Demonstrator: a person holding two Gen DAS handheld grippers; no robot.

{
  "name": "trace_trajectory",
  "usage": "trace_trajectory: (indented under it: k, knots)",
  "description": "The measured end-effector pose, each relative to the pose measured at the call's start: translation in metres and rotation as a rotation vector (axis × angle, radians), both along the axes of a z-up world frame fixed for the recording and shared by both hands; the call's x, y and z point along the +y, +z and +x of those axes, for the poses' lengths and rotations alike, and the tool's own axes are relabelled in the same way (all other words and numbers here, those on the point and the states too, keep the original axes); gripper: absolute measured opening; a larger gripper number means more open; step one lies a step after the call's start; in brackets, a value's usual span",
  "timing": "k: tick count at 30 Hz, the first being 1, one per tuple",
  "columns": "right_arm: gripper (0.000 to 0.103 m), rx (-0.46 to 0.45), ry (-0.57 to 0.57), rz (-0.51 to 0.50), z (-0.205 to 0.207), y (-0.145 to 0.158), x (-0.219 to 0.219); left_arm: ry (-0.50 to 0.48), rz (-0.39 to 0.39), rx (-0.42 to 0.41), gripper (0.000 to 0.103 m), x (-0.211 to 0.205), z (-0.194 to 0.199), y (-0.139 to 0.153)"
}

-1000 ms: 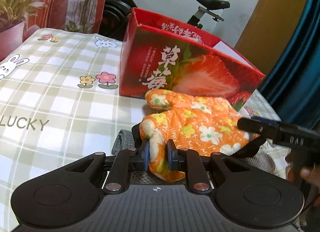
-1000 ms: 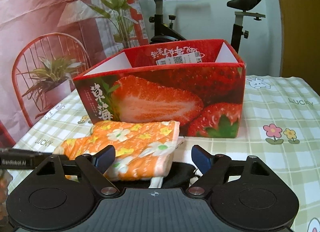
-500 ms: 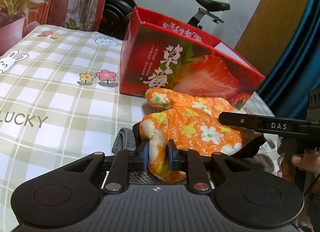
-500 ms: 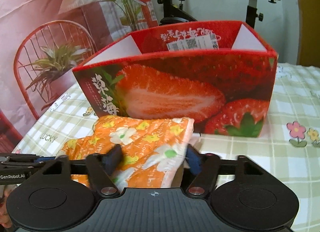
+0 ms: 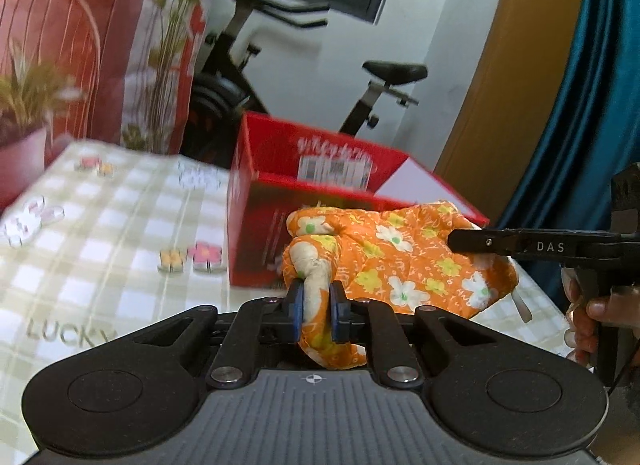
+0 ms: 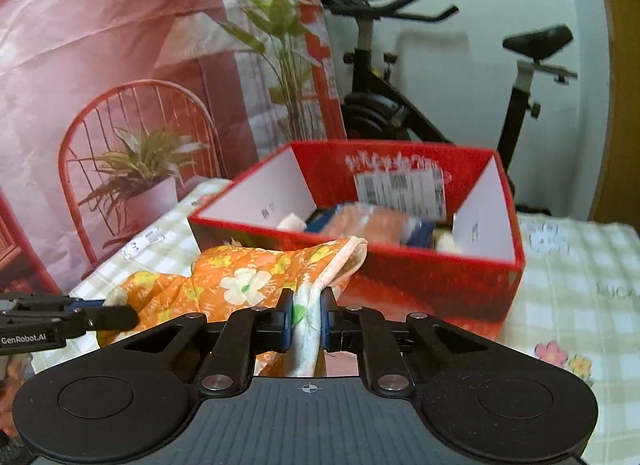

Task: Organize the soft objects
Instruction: 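Lift the mitt with the left tool while the right tool grasps its other edge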

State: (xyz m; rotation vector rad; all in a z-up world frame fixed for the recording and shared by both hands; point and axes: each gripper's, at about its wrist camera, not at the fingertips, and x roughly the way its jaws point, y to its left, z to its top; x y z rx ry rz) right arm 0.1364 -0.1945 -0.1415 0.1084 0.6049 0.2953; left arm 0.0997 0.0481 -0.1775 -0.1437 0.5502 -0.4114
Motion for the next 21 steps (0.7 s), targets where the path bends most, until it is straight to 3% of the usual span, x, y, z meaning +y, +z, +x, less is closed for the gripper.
trace_trajectory:
  k: [7,14,21]
  knots:
    - [0.012,-0.024,0.008,-0.026,-0.001,0.012,0.0,-0.011,0.01,-0.04,0.014,-0.004,0.004,0.016]
    - [0.01,-0.068,0.003,0.015,0.003,0.022,-0.01,-0.034,0.02,-0.066,0.013,-0.008,0.011,0.026]
    - [0.01,-0.103,-0.006,0.021,0.034,0.043,-0.027,-0.049,0.04,-0.126,0.013,-0.021,0.044,0.054]
